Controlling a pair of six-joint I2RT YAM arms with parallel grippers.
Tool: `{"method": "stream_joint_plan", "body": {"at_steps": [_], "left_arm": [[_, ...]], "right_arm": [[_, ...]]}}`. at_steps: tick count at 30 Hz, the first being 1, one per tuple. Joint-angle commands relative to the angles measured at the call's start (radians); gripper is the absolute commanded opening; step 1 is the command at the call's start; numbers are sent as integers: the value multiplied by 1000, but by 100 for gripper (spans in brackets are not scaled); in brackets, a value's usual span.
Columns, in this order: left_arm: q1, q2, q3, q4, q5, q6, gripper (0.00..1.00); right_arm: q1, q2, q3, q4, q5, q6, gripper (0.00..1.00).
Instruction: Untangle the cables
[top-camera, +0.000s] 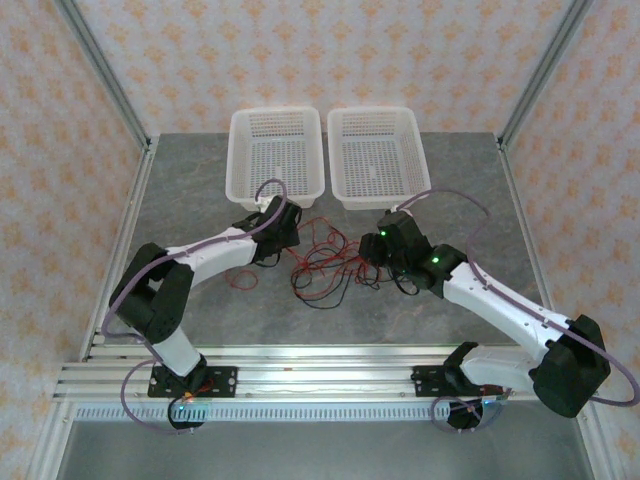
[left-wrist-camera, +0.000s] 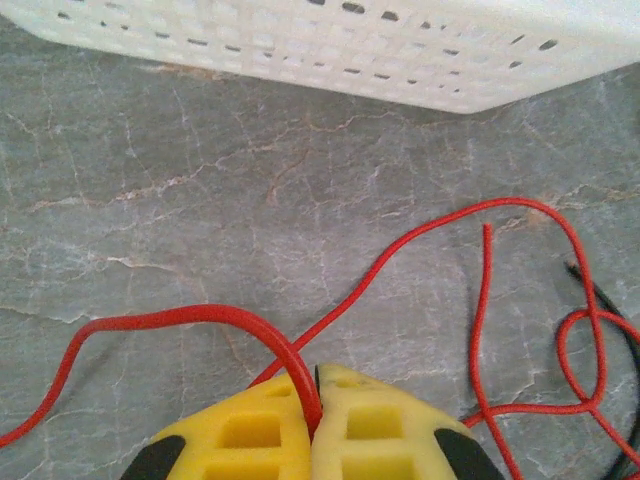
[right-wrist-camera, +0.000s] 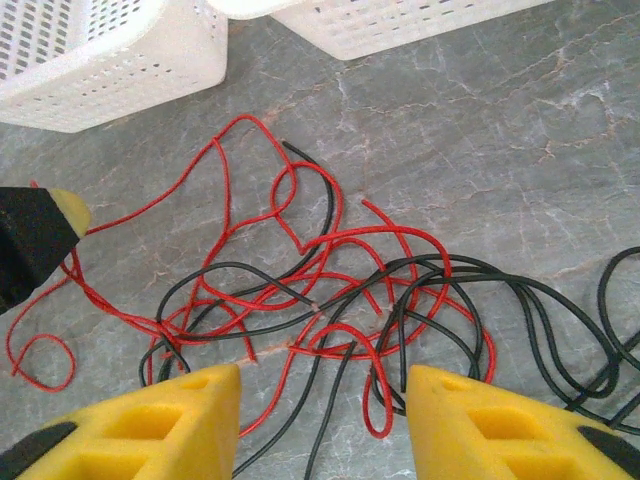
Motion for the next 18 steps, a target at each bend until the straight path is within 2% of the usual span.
{"method": "stream_joint_plan", "body": {"at_steps": [1,10,18], "left_arm": [[-24,-73,52,-11,-18,16,0],[-129,-228,172,-149,-30,33,0],[-157,-289,184,-187,-46,27,0]], "right_arm": [[6,9,-17,65,-36,17,46],[72,183,27,240,-121,61,46],[75,283,61,430,-162,126,45]]}}
